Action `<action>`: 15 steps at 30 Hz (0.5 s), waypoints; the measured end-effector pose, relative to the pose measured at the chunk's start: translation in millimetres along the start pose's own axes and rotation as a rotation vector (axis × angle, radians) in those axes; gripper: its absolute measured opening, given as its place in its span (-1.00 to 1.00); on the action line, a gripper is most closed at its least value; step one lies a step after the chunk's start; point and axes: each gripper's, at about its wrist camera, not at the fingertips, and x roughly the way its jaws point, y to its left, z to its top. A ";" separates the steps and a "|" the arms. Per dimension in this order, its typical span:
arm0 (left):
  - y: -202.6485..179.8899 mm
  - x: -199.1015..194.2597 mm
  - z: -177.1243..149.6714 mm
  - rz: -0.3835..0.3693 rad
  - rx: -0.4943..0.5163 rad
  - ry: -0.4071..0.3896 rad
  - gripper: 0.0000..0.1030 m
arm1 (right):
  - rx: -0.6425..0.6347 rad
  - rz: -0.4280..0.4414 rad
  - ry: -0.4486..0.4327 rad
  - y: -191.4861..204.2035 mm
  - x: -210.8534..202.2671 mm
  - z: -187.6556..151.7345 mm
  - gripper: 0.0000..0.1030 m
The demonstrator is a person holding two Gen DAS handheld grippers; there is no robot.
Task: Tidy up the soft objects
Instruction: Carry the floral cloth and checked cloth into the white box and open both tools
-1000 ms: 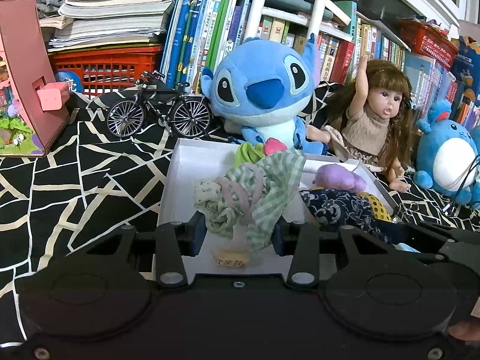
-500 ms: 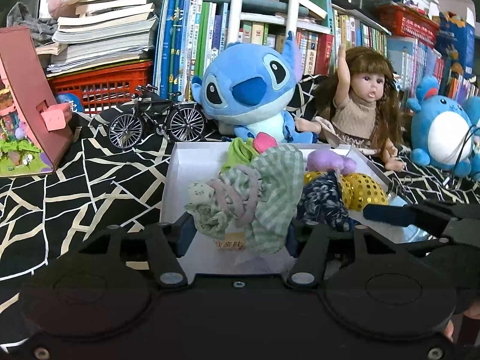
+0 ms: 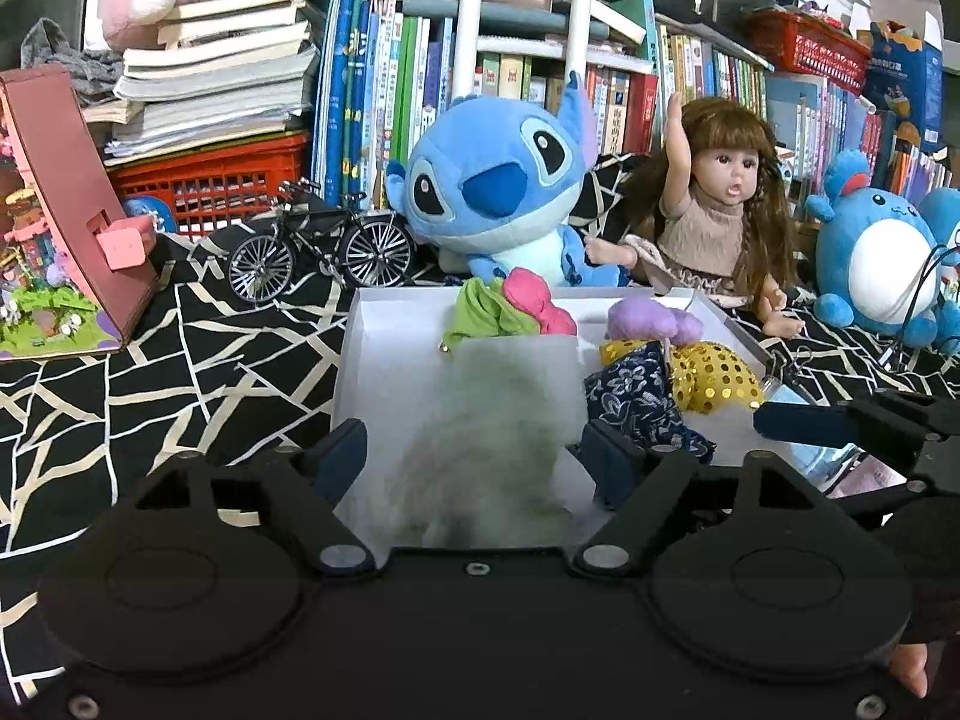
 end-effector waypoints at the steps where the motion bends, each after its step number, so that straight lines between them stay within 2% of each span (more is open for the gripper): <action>1: -0.2 -2.7 0.2 -0.001 0.000 -0.005 0.57 | -0.001 0.000 -0.002 0.0 -2.0 -0.1 0.72; 15: -3.5 -27.6 -1.7 -0.014 -0.002 -0.024 0.66 | -0.032 0.001 -0.029 4.1 -30.3 -6.0 0.79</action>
